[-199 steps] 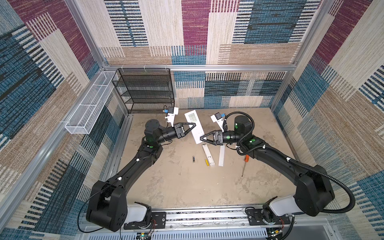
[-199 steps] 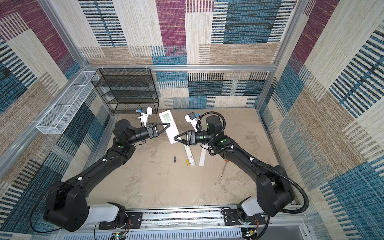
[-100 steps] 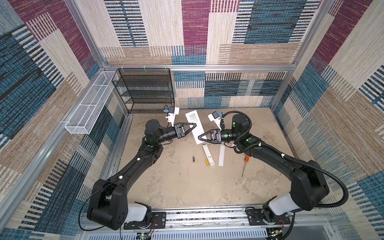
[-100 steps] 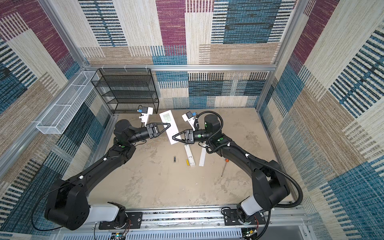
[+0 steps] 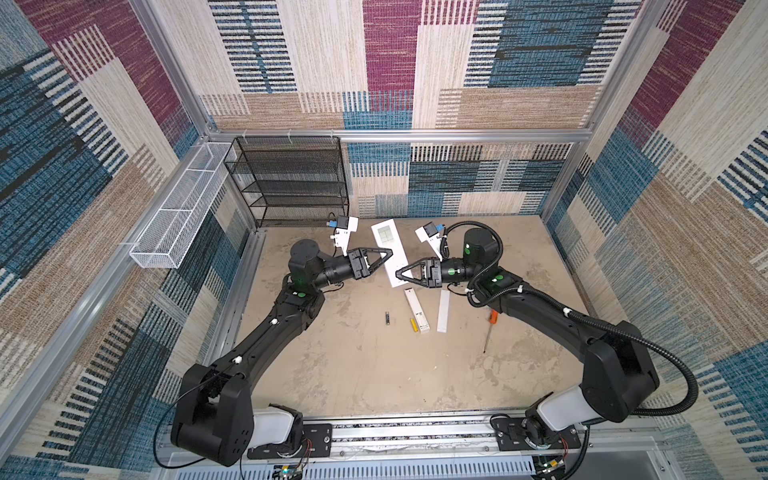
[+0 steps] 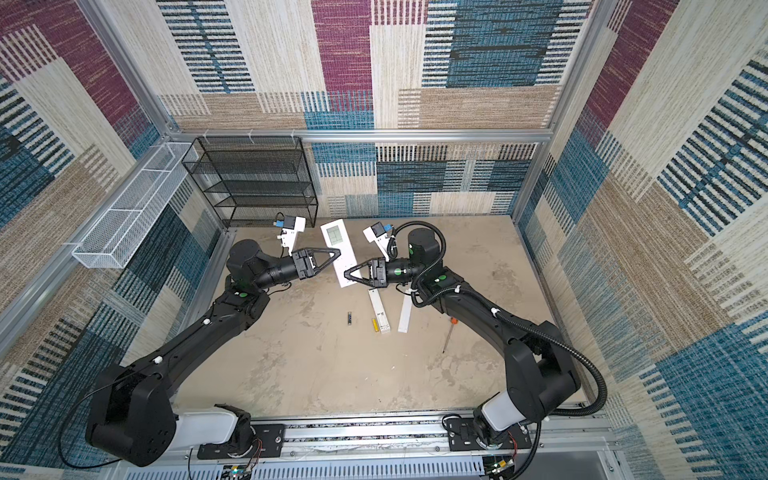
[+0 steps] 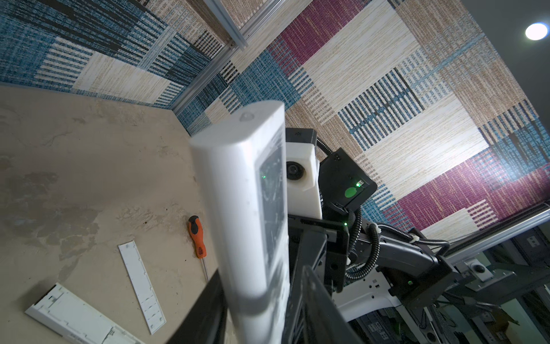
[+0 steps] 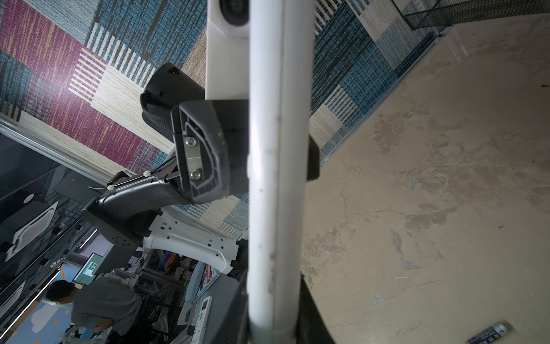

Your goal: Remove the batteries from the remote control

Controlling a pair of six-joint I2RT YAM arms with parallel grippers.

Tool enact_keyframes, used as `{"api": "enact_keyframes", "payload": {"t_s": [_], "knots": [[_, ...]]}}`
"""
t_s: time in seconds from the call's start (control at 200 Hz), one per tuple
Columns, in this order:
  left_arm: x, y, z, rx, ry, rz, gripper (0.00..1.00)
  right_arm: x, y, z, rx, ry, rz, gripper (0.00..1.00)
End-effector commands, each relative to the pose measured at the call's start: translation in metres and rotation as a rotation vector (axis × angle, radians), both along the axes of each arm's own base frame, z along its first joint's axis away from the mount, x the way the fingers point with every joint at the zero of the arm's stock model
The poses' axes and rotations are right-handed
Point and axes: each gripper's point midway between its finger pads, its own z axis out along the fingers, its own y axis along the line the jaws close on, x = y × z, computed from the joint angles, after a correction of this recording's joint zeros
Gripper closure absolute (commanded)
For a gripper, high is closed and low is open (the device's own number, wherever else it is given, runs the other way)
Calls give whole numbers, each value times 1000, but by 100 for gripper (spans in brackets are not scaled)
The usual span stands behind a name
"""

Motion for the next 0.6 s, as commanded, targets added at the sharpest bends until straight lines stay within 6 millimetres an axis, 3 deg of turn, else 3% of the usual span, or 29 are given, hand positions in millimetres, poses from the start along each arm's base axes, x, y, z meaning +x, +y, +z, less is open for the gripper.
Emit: {"api": "enact_keyframes", "payload": {"t_s": [0.0,0.18,0.366,0.596], "knots": [[1,3,-2,34,-28,26,50,6,-2,8,-5,-56,-44,87],[1,17,-13,143,-4,110,35,25,-8,5,-113,-134,-195,90],[2,45,-28,302,53,273,20,44,-12,-15,-366,-282,-391,91],[-3,69,-36,348,185,411,21,53,-17,-43,-695,-511,-552,93]]}}
